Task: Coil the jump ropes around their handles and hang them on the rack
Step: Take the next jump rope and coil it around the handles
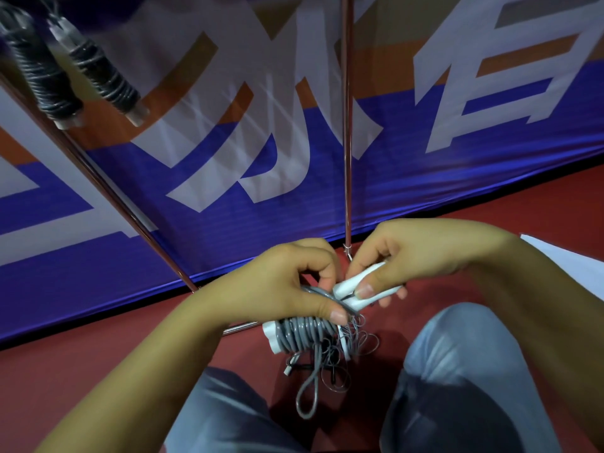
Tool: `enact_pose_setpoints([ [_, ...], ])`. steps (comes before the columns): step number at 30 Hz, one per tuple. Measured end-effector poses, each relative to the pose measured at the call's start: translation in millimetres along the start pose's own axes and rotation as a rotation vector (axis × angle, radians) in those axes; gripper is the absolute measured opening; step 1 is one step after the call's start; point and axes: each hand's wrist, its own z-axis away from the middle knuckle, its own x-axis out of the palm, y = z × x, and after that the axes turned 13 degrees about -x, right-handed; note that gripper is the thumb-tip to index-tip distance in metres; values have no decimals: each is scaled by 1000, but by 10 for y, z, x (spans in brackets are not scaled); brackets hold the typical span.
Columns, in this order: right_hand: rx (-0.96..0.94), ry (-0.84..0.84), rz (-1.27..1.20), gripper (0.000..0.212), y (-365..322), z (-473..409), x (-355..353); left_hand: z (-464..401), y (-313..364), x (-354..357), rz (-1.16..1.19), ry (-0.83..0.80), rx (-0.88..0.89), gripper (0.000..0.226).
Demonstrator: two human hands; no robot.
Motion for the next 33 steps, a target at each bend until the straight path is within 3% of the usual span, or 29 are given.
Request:
enact_pose_setpoints([
  [4,-18,-51,16,24,-67,10,-25,34,56,-153,-10,-179,-27,14],
  [8,11,-143,88,17,-126,3,-56,24,76,-162,-121,-231,-53,18],
  [12,79,-242,166,19,-142,-42,-53,13,168,-120,-480,-173,3,13],
  [15,67,-242,138,20,-147,-66,-95,-18,185,-171,-564,-57,56,18],
  [23,-35,-157,-13,26,-102,39,-294,-86,-6,-62,-516,416,270,19],
  [27,-87,-148,-33,24,-112,78,-317,-85,1,-72,-476,384,314,11],
  [29,-108,-157,-40,26,-143,99,-316,-77,16,-77,-456,349,343,28],
  [33,-209,-64,-50,23,-260,185,-317,-89,58,-101,-335,410,369,25],
])
